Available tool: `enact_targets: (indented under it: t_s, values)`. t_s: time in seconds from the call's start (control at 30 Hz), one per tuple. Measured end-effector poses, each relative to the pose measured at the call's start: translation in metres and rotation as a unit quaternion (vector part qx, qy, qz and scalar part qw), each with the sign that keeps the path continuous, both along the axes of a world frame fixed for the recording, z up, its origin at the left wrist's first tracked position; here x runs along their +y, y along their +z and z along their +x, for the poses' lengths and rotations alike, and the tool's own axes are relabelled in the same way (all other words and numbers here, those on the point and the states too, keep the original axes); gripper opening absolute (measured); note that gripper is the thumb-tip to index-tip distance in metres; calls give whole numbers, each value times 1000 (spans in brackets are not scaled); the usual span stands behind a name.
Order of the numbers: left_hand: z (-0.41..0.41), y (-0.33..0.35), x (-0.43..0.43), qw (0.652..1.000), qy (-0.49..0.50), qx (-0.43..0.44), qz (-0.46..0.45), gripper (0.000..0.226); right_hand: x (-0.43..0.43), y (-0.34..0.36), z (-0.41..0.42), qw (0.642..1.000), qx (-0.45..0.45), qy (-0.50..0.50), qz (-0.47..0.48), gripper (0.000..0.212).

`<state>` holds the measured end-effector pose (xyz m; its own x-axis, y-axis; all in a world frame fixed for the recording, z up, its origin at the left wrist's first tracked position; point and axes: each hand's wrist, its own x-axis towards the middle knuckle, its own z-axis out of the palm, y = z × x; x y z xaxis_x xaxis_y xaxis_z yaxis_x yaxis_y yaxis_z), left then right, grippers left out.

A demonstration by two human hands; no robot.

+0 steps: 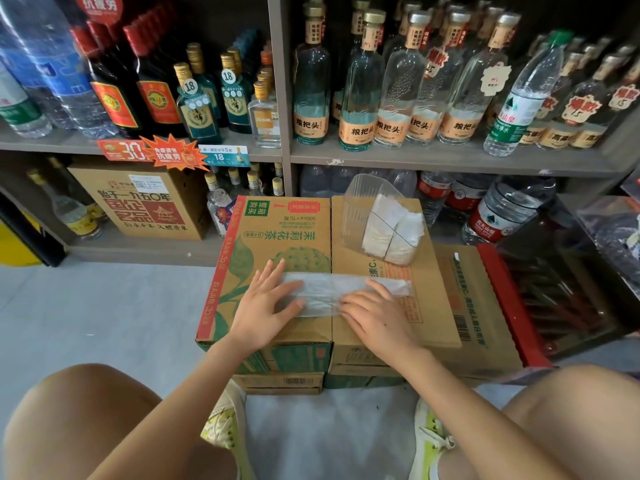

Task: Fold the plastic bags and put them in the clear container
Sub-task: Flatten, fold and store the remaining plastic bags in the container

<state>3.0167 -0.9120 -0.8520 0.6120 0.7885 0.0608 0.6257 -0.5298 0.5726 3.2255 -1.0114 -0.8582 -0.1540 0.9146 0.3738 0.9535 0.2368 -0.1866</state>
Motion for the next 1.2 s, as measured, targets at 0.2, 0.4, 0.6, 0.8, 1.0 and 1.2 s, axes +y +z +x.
enact_targets:
  t_s: [0.2, 0.4, 0.6, 0.8, 1.0, 1.2]
  values:
    - [-29, 1, -15, 996, -44, 4, 81, 67, -21, 11, -4, 995, 79, -47, -47, 29]
    - [-24, 11, -11, 995, 79, -41, -49, 24, -8, 32, -1, 957, 208, -107, -173, 22]
    - [-7, 10, -2, 977, 199, -42, -71, 12, 20, 28, 4, 950, 180, -162, -197, 21]
    - [-7, 7, -5, 960, 267, 50, 66, 23, 14, 14, 2, 948, 188, -192, -172, 22]
    - [20, -4, -31, 987, -1, 67, 148, 50, 15, 13, 0, 962, 166, -165, -141, 25]
    - [26, -29, -36, 975, 0, 184, 121, 54, 8, 16, -9, 982, 1, -190, 2, 35]
